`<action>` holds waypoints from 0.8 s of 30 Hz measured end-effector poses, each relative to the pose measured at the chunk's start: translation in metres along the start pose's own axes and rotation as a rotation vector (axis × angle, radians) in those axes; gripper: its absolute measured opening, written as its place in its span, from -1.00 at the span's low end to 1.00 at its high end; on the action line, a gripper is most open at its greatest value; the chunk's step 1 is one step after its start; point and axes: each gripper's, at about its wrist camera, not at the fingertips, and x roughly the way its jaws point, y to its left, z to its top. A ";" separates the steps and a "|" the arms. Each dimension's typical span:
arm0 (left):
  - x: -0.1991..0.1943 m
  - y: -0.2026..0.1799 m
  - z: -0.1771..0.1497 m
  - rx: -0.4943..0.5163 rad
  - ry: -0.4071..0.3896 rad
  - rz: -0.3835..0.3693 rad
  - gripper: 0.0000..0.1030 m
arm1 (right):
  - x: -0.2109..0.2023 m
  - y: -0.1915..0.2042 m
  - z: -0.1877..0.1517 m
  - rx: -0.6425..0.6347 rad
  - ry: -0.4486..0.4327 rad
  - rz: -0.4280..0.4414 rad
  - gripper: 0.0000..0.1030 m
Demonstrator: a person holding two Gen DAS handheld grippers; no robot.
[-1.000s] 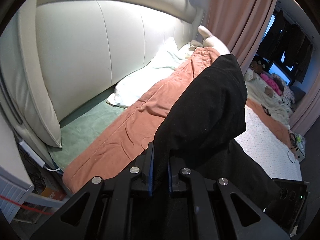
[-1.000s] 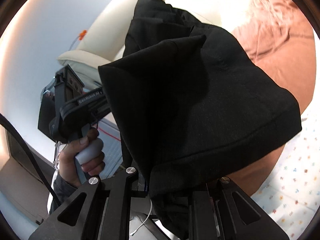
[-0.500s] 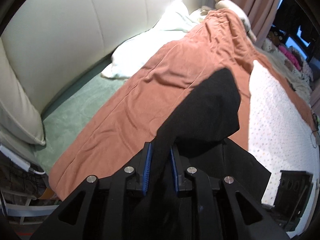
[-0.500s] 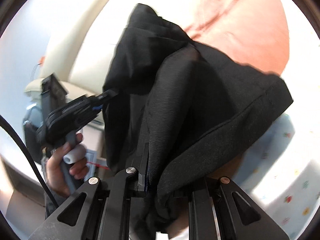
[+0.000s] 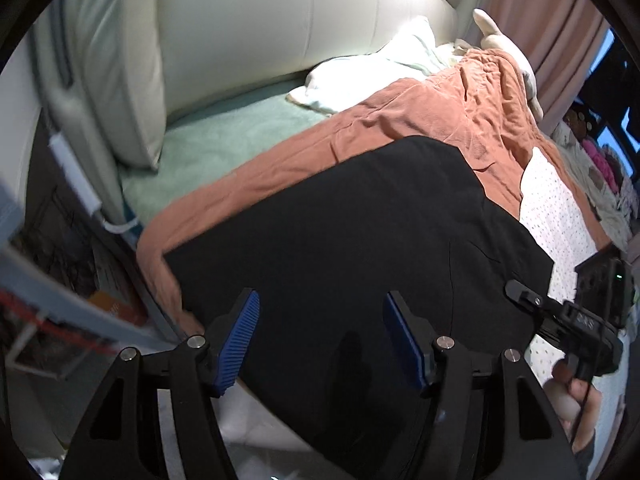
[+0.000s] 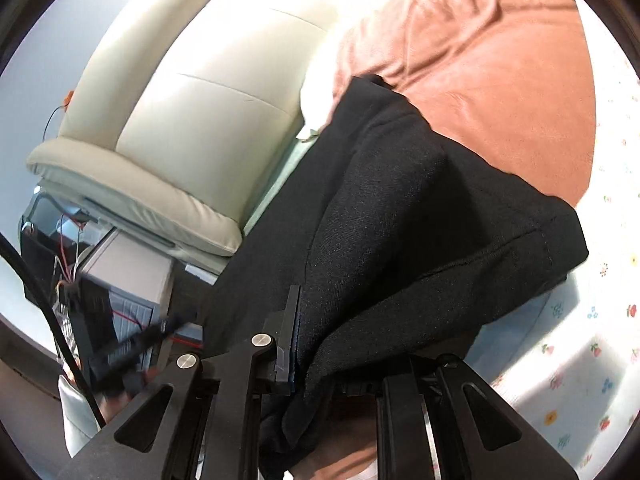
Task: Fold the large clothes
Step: 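Lower the jacket onto the bed edge and open both tools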
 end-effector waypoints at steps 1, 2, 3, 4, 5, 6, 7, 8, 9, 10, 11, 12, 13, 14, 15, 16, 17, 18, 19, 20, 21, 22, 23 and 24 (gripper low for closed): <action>0.001 0.005 -0.007 -0.019 0.003 -0.010 0.25 | -0.001 -0.010 -0.001 0.046 0.013 0.003 -0.77; 0.001 0.010 -0.013 -0.044 0.000 -0.022 0.25 | 0.000 -0.013 -0.004 0.071 0.022 0.004 -0.76; 0.001 0.014 -0.020 -0.067 -0.008 -0.041 0.25 | -0.002 -0.018 -0.005 0.090 0.026 0.012 -0.65; 0.003 0.015 -0.025 -0.082 -0.012 -0.057 0.26 | -0.005 -0.022 -0.004 0.104 0.027 0.008 -0.59; 0.004 0.018 -0.030 -0.098 -0.015 -0.066 0.30 | -0.008 -0.025 -0.005 0.120 0.024 0.007 -0.52; 0.007 0.020 -0.035 -0.114 -0.018 -0.076 0.35 | -0.010 -0.026 -0.007 0.134 0.017 0.017 -0.47; 0.008 0.021 -0.039 -0.126 -0.021 -0.083 0.47 | -0.012 -0.025 -0.006 0.147 0.004 0.022 -0.39; 0.011 0.022 -0.042 -0.143 -0.023 -0.099 0.50 | -0.018 -0.026 -0.009 0.159 -0.017 0.018 -0.09; 0.014 0.024 -0.046 -0.167 -0.020 -0.124 0.52 | -0.022 -0.026 -0.011 0.171 -0.041 0.012 0.35; 0.016 0.025 -0.049 -0.187 -0.015 -0.136 0.55 | -0.029 -0.028 -0.013 0.184 -0.067 0.001 0.50; 0.019 0.026 -0.052 -0.205 -0.012 -0.145 0.56 | -0.031 -0.029 -0.015 0.187 -0.078 -0.003 0.53; 0.021 0.026 -0.055 -0.214 -0.013 -0.152 0.56 | -0.033 -0.030 -0.014 0.188 -0.082 0.001 0.53; 0.023 0.026 -0.058 -0.221 -0.014 -0.151 0.57 | -0.032 -0.029 -0.014 0.194 -0.090 0.007 0.53; 0.024 0.025 -0.061 -0.226 -0.015 -0.148 0.58 | -0.033 -0.031 -0.014 0.203 -0.101 0.001 0.53; 0.026 0.026 -0.064 -0.238 -0.015 -0.147 0.59 | -0.031 -0.033 -0.015 0.215 -0.120 -0.024 0.40; 0.026 0.027 -0.067 -0.255 -0.015 -0.150 0.62 | -0.034 -0.038 -0.017 0.227 -0.132 -0.051 0.19; 0.027 0.028 -0.069 -0.278 -0.017 -0.163 0.62 | -0.033 -0.043 -0.016 0.241 -0.124 -0.064 -0.27; 0.028 0.029 -0.072 -0.297 -0.025 -0.180 0.62 | -0.031 -0.048 -0.016 0.259 -0.114 -0.056 -0.49; 0.028 0.029 -0.075 -0.311 -0.034 -0.193 0.62 | -0.030 -0.049 -0.014 0.260 -0.111 -0.048 -0.57; 0.030 0.028 -0.077 -0.320 -0.034 -0.205 0.62 | -0.030 -0.047 -0.012 0.243 -0.113 -0.046 -0.70; 0.034 0.026 -0.079 -0.327 -0.025 -0.216 0.62 | -0.033 -0.042 -0.008 0.214 -0.119 -0.051 -0.78; 0.036 0.024 -0.081 -0.334 -0.019 -0.225 0.62 | -0.033 -0.034 -0.004 0.182 -0.127 -0.054 -0.81; 0.039 0.022 -0.084 -0.344 -0.016 -0.234 0.62 | -0.035 -0.026 0.000 0.139 -0.135 -0.055 -0.84; 0.040 0.021 -0.087 -0.351 -0.015 -0.242 0.62 | -0.033 -0.016 0.003 0.094 -0.143 -0.056 -0.86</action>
